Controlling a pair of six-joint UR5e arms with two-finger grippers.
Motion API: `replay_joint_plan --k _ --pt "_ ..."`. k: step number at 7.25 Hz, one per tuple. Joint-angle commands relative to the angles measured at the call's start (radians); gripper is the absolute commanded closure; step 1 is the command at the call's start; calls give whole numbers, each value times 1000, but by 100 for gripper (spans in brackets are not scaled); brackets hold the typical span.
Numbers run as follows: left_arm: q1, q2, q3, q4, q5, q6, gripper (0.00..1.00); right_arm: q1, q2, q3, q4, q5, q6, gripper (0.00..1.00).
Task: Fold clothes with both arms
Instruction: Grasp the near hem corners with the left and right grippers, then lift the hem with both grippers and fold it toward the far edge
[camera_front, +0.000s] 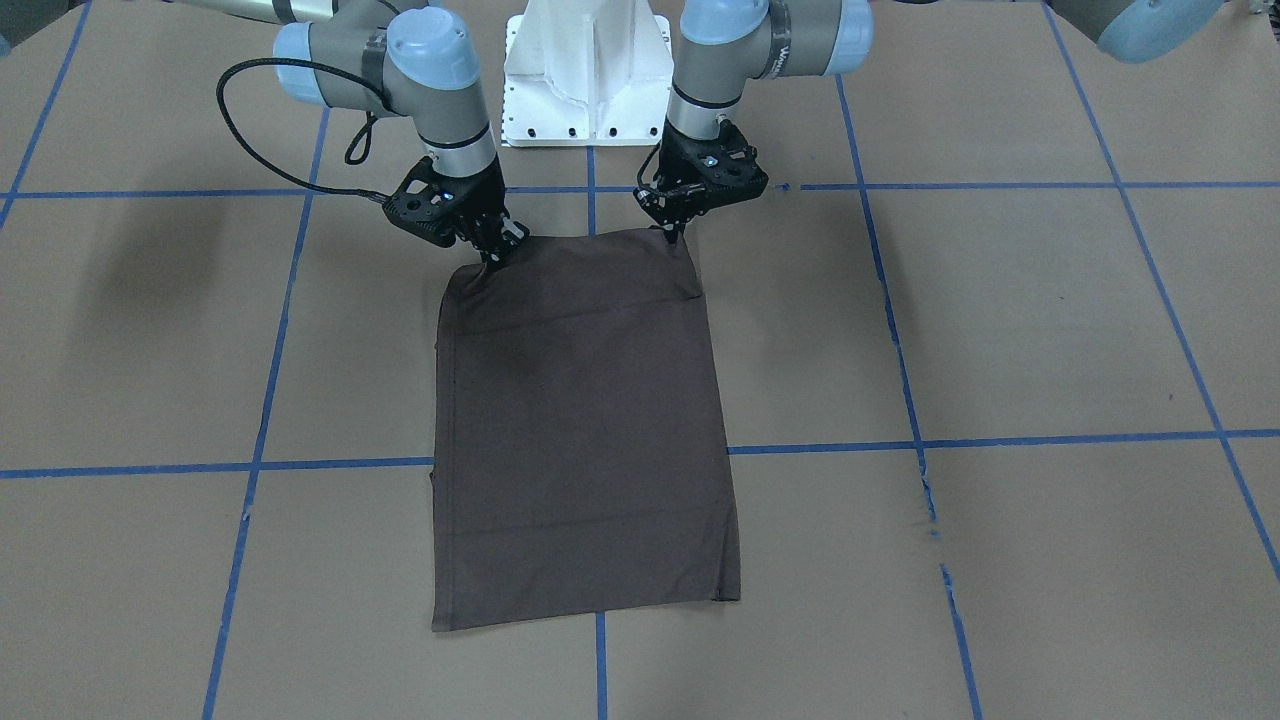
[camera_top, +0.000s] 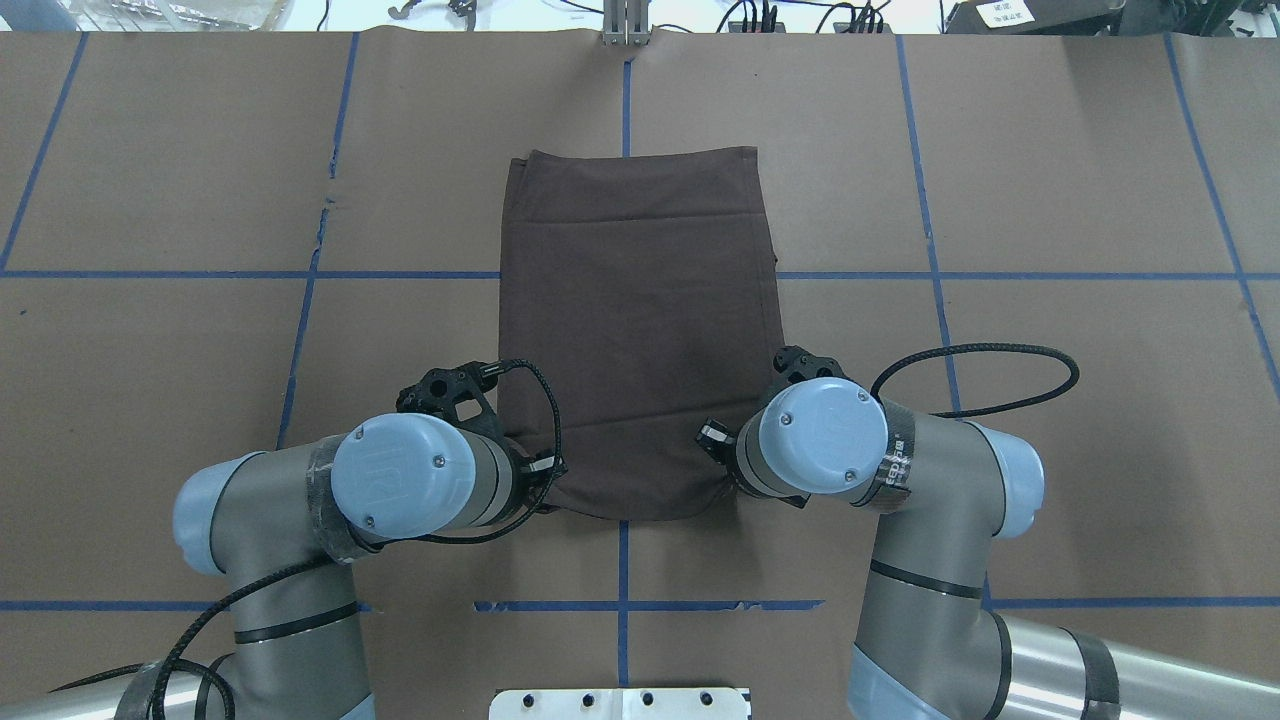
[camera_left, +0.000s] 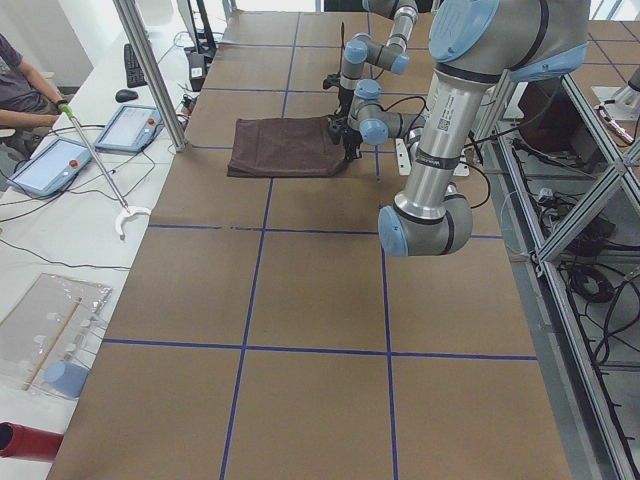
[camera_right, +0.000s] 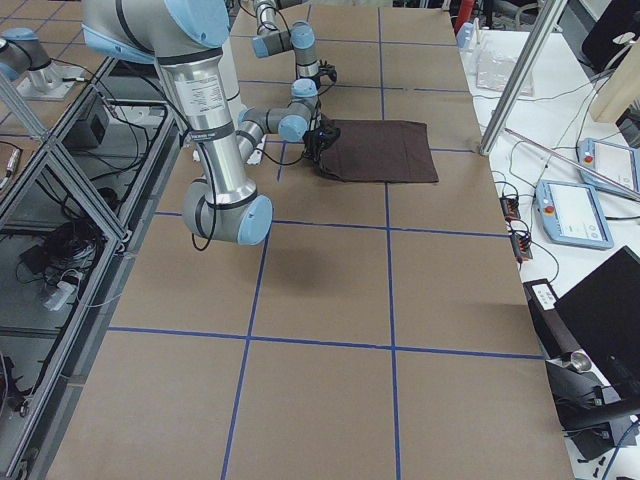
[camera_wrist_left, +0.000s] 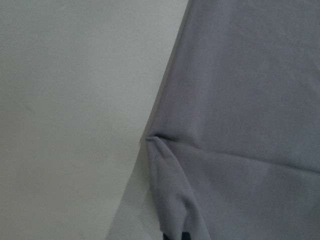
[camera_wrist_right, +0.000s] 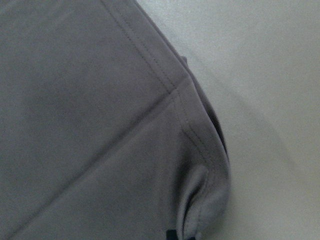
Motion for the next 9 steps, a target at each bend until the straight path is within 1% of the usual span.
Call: replay_joint_plan --k 1,2,3,4,5,6,7,8,9 --pt "2 20 -53 3 0 1 100 8 -18 57 2 50 2 100" --pt "14 67 -123 8 0 -1 100 8 -39 109 3 105 2 100" --pt "28 108 -203 38 -4 -10 100 -16 -73 167 2 139 2 100" --pt "99 141 -276 78 -24 -16 100 -48 -110 229 3 169 2 100" --pt "155 165 -339 112 -27 -57 100 -69 -122 255 6 177 2 100" --pt "199 167 -375 148 -29 -94 100 -72 -121 252 10 177 2 100" --pt "204 147 -365 146 -33 -94 100 -75 -107 245 11 176 1 100" --pt "209 105 -342 146 -32 -87 100 -67 -97 234 13 159 -10 100" --pt "166 98 -339 144 -27 -76 100 -17 -68 199 16 159 -16 100"
